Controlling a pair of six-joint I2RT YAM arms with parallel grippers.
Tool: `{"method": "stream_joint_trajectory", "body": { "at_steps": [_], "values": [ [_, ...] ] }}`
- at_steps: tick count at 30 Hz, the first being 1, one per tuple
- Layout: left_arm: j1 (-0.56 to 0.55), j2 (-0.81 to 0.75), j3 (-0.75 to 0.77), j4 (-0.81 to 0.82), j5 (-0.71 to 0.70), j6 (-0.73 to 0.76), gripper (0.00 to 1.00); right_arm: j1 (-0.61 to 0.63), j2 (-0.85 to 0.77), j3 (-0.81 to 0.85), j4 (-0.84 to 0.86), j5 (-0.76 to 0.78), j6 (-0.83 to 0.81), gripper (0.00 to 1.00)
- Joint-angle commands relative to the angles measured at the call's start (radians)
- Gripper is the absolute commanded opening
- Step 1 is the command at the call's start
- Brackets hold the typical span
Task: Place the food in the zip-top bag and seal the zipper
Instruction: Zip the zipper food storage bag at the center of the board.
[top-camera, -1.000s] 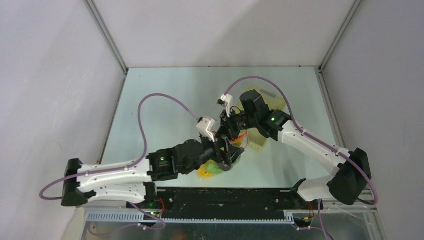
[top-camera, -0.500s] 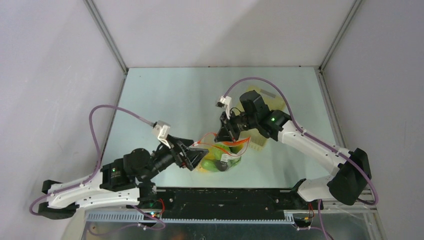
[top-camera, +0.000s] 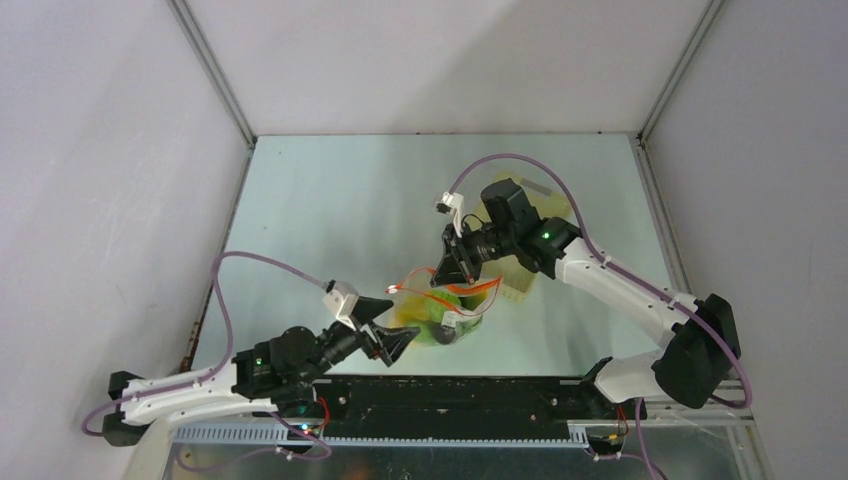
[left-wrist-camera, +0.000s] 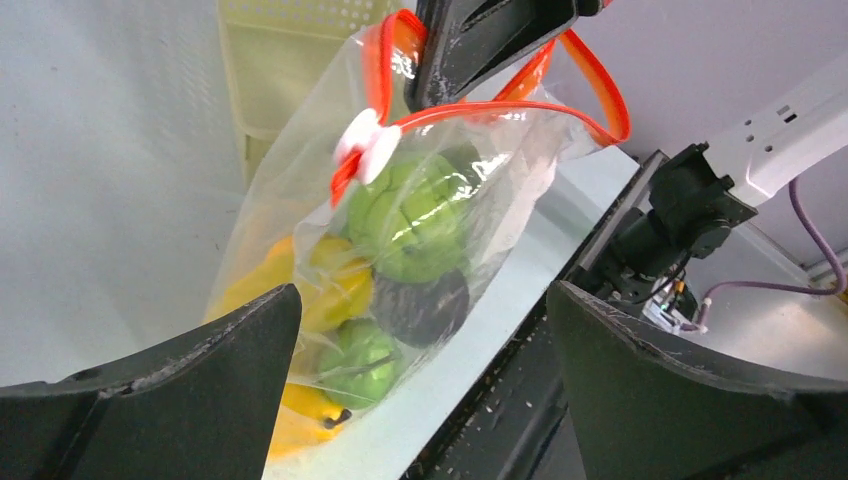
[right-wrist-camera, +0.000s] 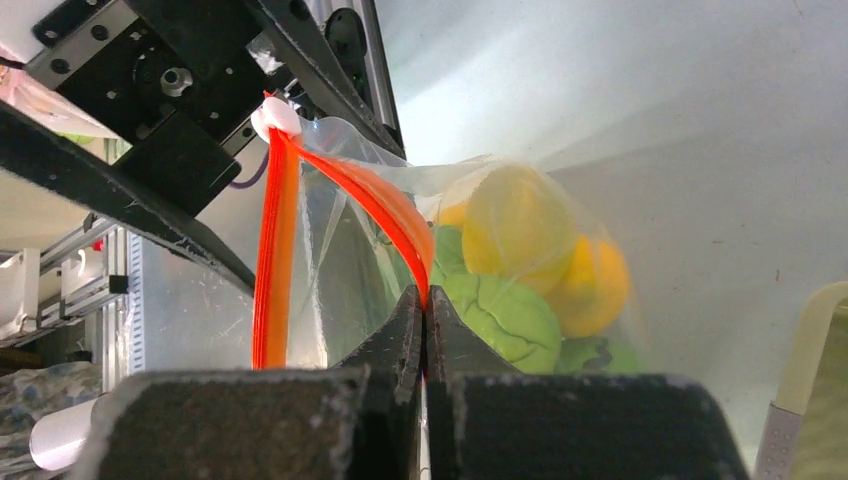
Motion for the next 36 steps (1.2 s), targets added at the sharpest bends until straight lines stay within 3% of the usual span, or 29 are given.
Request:
{"method": "stream_joint_trajectory", "body": {
  "at_steps": [1,6,8,10,16,29,31,36],
  "values": [
    [0.028,-0.061,-0.062,0.184,-0.044,0.117,1.00,-0.018,0.008,0.047,-0.029,-0.072,-0.012,0.00],
    [0.236,-0.081,-0.104,0.232,0.157,0.126,1.00,-0.027,0.018,0.047,-0.023,-0.106,-0.013,0.00],
    [0.336,-0.052,-0.108,0.255,0.279,0.114,1.00,-0.028,0.019,0.047,-0.026,-0.110,-0.013,0.00],
    [0.409,-0.012,-0.107,0.285,0.490,0.123,1.00,-0.033,0.018,0.047,-0.034,-0.116,-0.020,0.00],
    [0.450,0.079,-0.097,0.351,0.729,0.194,0.96,-0.047,0.019,0.047,-0.023,-0.109,0.009,0.00],
    [0.510,0.130,-0.195,0.568,0.753,0.195,0.87,-0.049,0.003,0.047,-0.032,-0.161,0.000,0.00],
    [0.528,0.154,-0.192,0.587,0.779,0.194,0.82,-0.049,0.006,0.047,-0.037,-0.163,-0.001,0.00],
    [0.554,0.192,-0.184,0.635,0.830,0.179,0.57,-0.049,0.018,0.047,-0.046,-0.160,-0.009,0.00]
  ]
}}
